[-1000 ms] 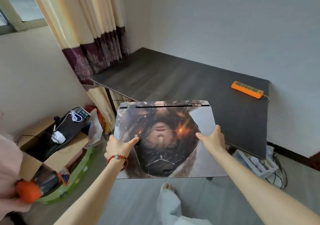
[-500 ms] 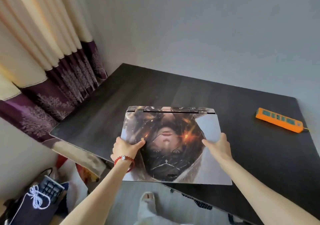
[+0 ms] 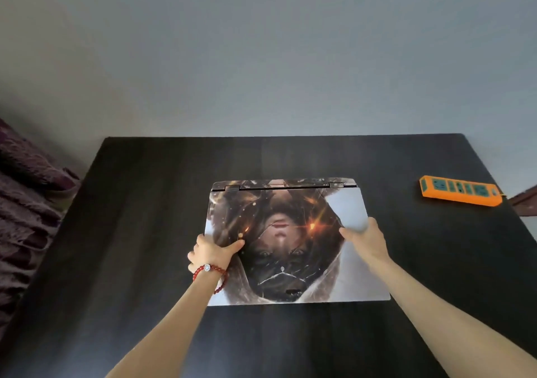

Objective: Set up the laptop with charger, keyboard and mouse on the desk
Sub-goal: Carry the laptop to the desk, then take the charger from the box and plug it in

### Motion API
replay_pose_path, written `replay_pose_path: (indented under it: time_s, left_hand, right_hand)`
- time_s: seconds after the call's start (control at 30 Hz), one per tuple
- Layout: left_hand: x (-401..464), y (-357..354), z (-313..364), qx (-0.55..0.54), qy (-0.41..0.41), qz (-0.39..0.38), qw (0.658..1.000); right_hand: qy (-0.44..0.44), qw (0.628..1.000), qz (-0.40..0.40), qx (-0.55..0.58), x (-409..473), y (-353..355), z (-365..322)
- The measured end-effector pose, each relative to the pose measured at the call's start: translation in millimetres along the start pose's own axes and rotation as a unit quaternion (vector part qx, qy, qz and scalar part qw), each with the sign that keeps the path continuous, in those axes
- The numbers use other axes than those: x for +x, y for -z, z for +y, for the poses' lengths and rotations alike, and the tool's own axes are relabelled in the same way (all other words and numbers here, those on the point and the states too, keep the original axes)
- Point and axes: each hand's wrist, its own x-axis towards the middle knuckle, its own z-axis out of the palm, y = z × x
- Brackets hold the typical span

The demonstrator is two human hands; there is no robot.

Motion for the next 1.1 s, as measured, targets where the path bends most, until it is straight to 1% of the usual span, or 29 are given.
replay_pose_path:
  time_s: [0.07, 0.23, 0.47, 0.6, 0.67, 0.83, 0.97, 1.07, 1.1]
  left_hand:
    - [16.2, -8.3, 13.6, 0.018, 0.011, -0.008, 1.0]
    - [58.5, -29.3, 47.3, 0.011, 0.03, -0.007, 0.999]
    - [84.4, -43.7, 74.3, 0.005, 0.033, -0.005, 0.999]
    - [87.0, -47.8, 74.8, 0.01, 0.036, -0.008, 0.999]
    - [87.5, -47.8, 74.3, 0.026, 0.032, -0.01, 0.999]
    - [90.1, -47.9, 72.5, 0.067, 0.026, -0.017, 0.997]
    - [94.5, -44.4, 69.0, 0.109, 0.001, -0.039, 0.993]
    - [86.1, -39.2, 64.2, 0.09, -0.007, -0.065, 0.994]
    - [76.4, -36.1, 60.2, 0.079, -0.012, -0.061, 0.995]
  right_hand:
    - [-0.003, 1.0, 0.001, -0.011, 21.6, -4.0, -8.4]
    - [-0.011, 0.998, -0.001, -0.055, 83.6, -17.8, -29.3]
    - [-0.015, 0.996, 0.005, -0.09, 132.6, -31.9, -34.2]
    - [-0.024, 0.992, 0.007, -0.123, 139.8, -33.6, -31.7]
    - [-0.026, 0.989, -0.002, -0.144, 139.9, -33.8, -31.2]
    - [-0.034, 0.987, -0.014, -0.158, 137.3, -35.3, -31.7]
    - [-0.011, 0.984, -0.033, -0.176, 130.2, -36.5, -27.1]
    - [-0.002, 0.983, -0.061, -0.172, 114.0, -29.3, -24.5]
    - [0.022, 0.976, -0.059, -0.21, 102.8, -27.3, -24.2]
